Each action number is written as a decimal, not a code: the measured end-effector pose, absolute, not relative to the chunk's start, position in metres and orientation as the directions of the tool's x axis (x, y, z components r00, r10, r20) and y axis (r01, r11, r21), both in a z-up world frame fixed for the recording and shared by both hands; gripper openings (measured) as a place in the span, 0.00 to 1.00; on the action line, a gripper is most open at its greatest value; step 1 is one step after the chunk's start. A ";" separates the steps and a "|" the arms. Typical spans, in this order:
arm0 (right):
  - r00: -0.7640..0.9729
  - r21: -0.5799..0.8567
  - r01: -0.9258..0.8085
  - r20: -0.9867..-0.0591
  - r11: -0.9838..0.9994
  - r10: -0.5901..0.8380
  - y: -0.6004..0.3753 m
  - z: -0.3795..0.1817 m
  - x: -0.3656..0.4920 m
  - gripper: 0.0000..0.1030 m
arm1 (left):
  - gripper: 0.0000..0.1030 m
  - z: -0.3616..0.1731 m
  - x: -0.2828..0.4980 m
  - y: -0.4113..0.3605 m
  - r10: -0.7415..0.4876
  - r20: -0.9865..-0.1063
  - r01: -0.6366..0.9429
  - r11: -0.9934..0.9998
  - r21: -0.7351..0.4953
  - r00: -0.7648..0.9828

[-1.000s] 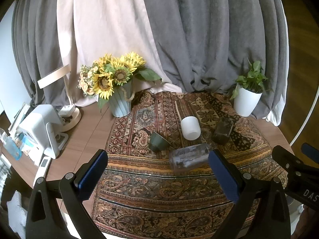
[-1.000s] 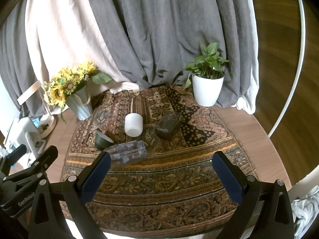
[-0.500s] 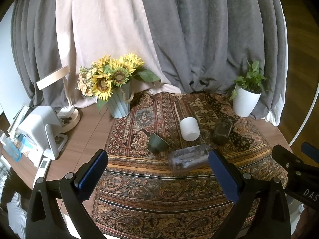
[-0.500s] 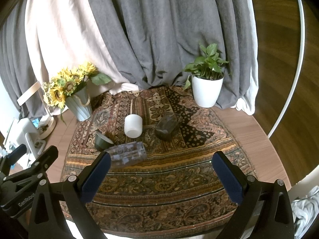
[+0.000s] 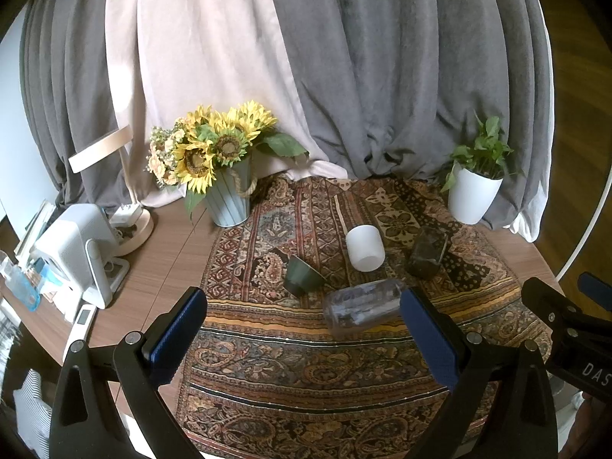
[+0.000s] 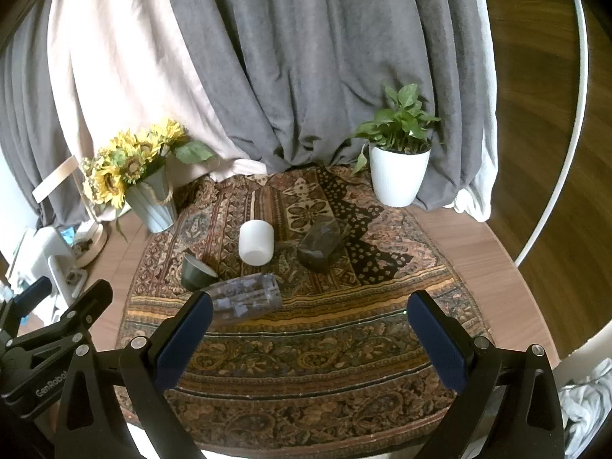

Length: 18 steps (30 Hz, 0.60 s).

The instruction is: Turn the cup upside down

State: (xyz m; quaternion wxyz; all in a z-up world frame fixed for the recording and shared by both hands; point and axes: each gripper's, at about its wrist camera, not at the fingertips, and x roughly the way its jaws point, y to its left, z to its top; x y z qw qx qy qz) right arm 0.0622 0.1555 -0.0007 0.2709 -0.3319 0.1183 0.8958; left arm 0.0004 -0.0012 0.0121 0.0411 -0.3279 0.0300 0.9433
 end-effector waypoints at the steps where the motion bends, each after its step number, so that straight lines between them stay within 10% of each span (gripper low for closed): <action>1: -0.632 0.032 -0.564 -0.659 -0.825 0.407 0.156 -0.001 0.061 0.99 | 1.00 0.012 0.000 -0.001 0.058 -0.622 -0.097 -0.995 0.029 -0.781; 18: -0.622 0.025 -0.484 -0.713 -0.875 0.324 0.170 -0.033 -0.026 0.99 | 1.00 -0.017 -0.074 -0.019 -0.011 -0.666 -0.049 -0.996 0.071 -0.745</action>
